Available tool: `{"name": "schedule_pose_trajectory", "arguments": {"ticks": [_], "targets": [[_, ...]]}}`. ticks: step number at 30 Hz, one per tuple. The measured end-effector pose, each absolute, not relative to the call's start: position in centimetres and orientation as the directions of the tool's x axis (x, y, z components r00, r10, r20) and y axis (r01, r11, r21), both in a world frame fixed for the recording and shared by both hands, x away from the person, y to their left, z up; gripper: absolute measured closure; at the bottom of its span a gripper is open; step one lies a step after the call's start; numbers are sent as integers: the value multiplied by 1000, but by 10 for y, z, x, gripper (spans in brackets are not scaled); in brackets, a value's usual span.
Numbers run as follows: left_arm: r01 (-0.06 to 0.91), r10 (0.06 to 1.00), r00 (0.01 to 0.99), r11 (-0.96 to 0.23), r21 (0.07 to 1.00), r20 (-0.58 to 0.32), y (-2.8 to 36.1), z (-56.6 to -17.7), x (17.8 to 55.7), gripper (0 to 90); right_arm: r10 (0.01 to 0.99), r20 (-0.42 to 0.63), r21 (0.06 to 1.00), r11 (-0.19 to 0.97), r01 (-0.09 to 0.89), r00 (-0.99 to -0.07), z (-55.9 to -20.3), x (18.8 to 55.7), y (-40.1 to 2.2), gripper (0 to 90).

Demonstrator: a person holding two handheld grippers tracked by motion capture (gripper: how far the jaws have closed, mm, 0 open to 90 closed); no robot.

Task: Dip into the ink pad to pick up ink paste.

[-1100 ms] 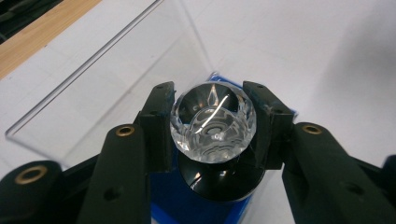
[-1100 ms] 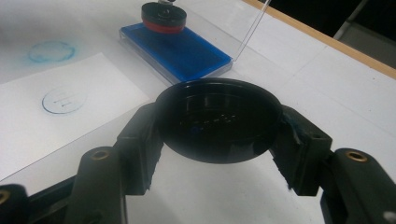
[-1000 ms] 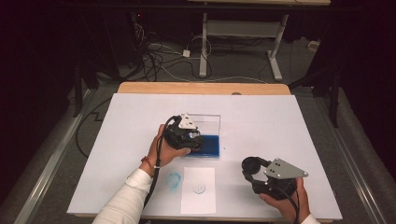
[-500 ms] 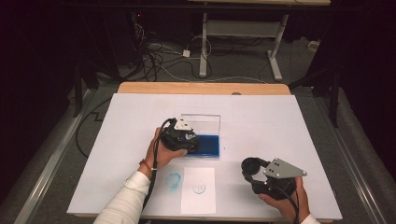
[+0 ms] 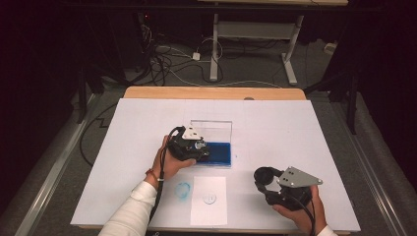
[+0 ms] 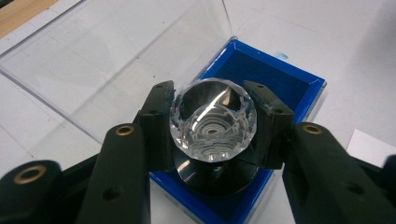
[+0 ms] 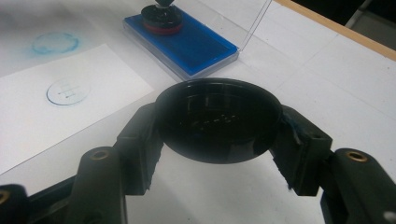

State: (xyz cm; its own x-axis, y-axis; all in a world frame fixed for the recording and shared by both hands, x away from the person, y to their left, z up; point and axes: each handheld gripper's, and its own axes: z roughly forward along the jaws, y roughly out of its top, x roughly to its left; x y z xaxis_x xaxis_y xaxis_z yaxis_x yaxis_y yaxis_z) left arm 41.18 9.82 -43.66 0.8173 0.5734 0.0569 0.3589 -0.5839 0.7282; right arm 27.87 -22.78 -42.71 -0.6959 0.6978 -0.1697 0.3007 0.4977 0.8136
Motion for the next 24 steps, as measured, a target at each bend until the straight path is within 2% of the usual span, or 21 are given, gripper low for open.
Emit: {"name": "schedule_pose_trajectory", "arguments": {"ticks": [4, 24], "targets": [[347, 563, 823, -604, 717, 76, 95, -436, 411, 547, 698, -173, 809, 503, 304, -695, -428, 279, -228, 387], [366, 569, 820, -593, 717, 53, 96, -437, 413, 546, 701, -175, 815, 497, 298, -691, -426, 278, -228, 387]]}}
